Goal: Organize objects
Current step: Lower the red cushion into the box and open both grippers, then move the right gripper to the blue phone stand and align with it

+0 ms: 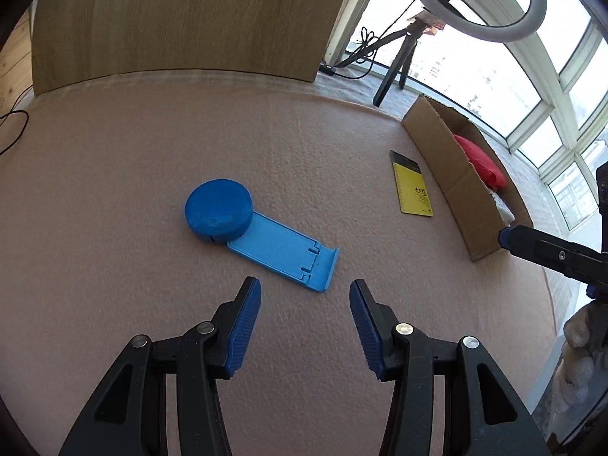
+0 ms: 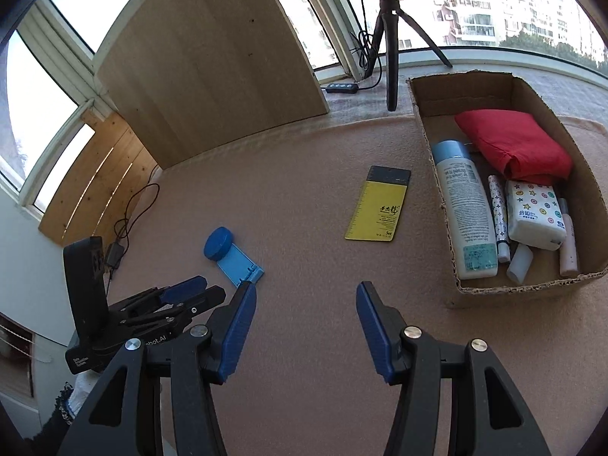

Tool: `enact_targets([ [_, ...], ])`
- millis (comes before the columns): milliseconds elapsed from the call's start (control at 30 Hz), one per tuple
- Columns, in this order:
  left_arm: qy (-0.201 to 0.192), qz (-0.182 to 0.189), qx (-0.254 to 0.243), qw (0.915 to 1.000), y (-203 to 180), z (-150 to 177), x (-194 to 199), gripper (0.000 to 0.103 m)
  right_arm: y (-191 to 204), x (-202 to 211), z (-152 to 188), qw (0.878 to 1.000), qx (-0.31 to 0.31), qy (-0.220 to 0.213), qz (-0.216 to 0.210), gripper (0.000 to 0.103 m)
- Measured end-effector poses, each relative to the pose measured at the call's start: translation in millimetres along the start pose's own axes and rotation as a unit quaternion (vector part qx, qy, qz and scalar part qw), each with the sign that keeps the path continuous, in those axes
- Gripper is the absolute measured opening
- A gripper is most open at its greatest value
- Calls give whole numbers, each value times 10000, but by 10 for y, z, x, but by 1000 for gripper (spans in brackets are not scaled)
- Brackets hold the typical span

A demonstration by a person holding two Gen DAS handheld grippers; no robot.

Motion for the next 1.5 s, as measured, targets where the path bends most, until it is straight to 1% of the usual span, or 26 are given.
enact_targets([
  [133, 42, 19, 69, 10000, 60, 60, 15, 52, 245, -352, -18, 9992, 86, 307, -247, 51],
  [267, 82, -12, 173, 9998, 151, 128, 56, 52, 469, -711, 1, 9973, 357, 596, -243, 49],
  [333, 59, -9, 268, 9996, 215, 137, 103, 52, 564, -878, 31, 9956, 523, 749, -205, 39],
  [433, 31, -26, 372, 9993, 308, 146, 174, 52, 670, -1120, 91, 9922, 726, 1004, -123, 30],
  [533, 7, -37, 443, 9990, 377, 156, 231, 52, 725, -1308, 162, 9887, 916, 1187, 58, 26],
  [633, -26, -57, 505, 9987, 439, 170, 274, 52, 739, -1408, 219, 9854, 1056, 1313, 234, 23],
  [833, -37, -84, 628, 9980, 514, 189, 282, 52, 763, -1397, 293, 9819, 1229, 1401, 335, 17],
  [1033, -27, -30, 644, 9979, 502, 200, 294, 52, 725, -1265, 411, 9804, 1281, 1441, 409, 17],
  [1167, -8, 26, 574, 9983, 440, 244, 304, 52, 678, -1124, 516, 9819, 1086, 1502, 391, 17],
  [1333, 54, 41, 478, 9988, 401, 349, 358, 52, 718, -965, 714, 9822, 900, 1646, 118, 17],
  [1467, 34, 10, 496, 9988, 443, 439, 491, 52, 744, -882, 826, 9812, 532, 1823, -338, 17],
  [1500, 33, 30, 525, 9986, 458, 461, 523, 52, 741, -852, 837, 9817, 440, 1811, -390, 17],
])
Point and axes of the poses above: each gripper's, at about its wrist camera, not at the fingertips, and x roughly against the way its jaws point, y to its left, z to its underside, the point moved 1 cm from there along -x, roughly the way its jaws point, and after that the axes turned 14 degrees about -y, right-handed, at the moved point
